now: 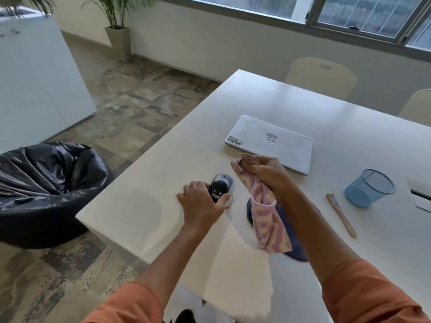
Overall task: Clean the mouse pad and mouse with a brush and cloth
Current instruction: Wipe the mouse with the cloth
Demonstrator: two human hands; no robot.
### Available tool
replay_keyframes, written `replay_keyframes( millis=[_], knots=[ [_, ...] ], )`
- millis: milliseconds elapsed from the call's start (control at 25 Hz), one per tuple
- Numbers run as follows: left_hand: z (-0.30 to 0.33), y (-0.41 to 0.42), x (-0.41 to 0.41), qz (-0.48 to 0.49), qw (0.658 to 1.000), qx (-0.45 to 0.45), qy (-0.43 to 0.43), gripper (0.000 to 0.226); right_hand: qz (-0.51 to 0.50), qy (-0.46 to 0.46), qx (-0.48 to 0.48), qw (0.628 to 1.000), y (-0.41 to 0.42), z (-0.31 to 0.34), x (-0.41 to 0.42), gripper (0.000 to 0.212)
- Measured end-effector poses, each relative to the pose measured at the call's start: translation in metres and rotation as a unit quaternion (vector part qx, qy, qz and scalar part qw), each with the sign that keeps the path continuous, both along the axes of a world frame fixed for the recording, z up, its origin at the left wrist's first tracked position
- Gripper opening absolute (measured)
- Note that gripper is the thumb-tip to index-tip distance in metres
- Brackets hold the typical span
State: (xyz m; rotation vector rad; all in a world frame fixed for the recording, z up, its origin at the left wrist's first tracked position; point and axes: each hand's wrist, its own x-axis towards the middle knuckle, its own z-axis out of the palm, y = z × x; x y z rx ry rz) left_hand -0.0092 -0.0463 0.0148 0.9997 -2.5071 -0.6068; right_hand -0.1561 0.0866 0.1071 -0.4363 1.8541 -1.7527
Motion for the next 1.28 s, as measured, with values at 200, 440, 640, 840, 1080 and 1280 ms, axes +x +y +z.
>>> replay_keyframes(
  millis=[200,440,640,840,1080,1280],
  knots=[
    [0.0,-0.005,0.001,-0.004,0.999,-0.04,-0.03,0.06,0.071,0.207,0.093,0.971,-0.029,-0.002,-0.002,0.017],
    [-0.006,-0.01,0.005,-0.014,0.998,-0.063,-0.027,0.014,0.225,0.477,0.235,0.816,-0.072,-0.018,0.023,0.032],
    [-0.002,-0.008,0.006,-0.01,0.999,-0.047,0.026,0.021,0.241,0.532,0.356,0.73,-0.079,-0.024,0.025,0.032],
    [-0.004,-0.009,0.006,-0.032,0.998,-0.044,0.032,0.022,0.243,0.51,0.391,0.726,-0.087,-0.021,0.009,0.028],
    [-0.005,-0.01,0.002,-0.025,0.998,-0.048,0.01,0.041,0.241,0.506,0.433,0.706,-0.085,-0.022,-0.006,0.02],
    [-0.002,-0.009,0.002,-0.025,0.998,-0.05,0.015,0.06,0.226,0.52,0.478,0.671,-0.081,-0.015,-0.017,0.021]
  ],
)
